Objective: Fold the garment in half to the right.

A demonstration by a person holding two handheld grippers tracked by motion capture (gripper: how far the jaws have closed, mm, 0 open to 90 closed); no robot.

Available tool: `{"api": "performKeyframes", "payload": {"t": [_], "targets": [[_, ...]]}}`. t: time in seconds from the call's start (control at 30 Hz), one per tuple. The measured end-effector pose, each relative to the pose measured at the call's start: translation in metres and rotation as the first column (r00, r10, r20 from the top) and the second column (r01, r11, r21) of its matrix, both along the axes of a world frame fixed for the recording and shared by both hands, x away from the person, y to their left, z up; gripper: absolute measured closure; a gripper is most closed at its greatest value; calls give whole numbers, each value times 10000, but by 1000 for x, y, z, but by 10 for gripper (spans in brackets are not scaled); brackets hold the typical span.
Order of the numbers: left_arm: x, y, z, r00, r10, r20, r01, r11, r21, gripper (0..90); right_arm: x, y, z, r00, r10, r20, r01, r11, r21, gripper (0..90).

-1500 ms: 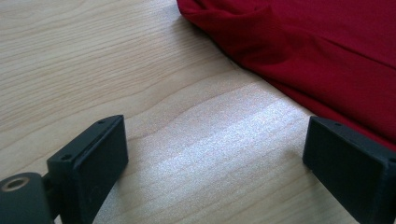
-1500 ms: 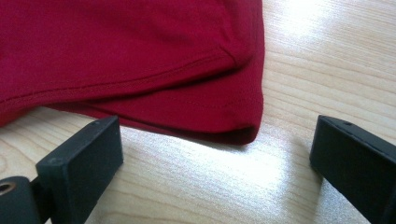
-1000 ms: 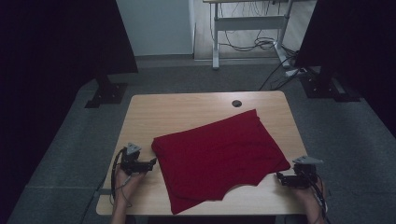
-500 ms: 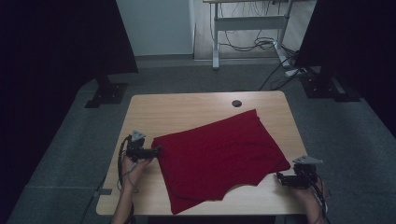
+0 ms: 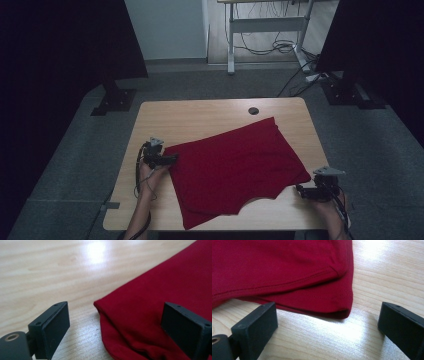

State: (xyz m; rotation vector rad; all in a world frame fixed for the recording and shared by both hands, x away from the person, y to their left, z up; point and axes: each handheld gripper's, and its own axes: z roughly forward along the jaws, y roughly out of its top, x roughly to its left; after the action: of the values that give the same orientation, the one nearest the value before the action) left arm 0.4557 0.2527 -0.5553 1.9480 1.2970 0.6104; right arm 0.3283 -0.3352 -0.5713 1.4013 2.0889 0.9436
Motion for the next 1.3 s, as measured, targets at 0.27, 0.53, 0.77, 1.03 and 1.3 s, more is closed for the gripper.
{"api": "performKeyframes", "payload": {"t": [0.27,0.53,0.77,1.03,1.3], "targets": [[1,1,0,9999,9,-150,-11,10000,-88,83,0,0,0,10000,-2,-6,2,10000,6,25],[0,1,-1,9998,75,-165,-76,10000,-36,78,0,4,2,9999,112,4,-112,9996,245,42],[0,1,-1,9999,54,-158,-55,10000,-15,77,0,20,8,9965,793,247,-799,9965,244,43],[-1,1,-1,9998,118,-146,-118,9999,-16,82,0,43,13,9860,1611,429,-1617,9868,98,48],[-1,0,-1,9998,143,-142,-144,9999,-21,81,0,64,14,9720,2320,370,-2328,9724,178,52]]}}
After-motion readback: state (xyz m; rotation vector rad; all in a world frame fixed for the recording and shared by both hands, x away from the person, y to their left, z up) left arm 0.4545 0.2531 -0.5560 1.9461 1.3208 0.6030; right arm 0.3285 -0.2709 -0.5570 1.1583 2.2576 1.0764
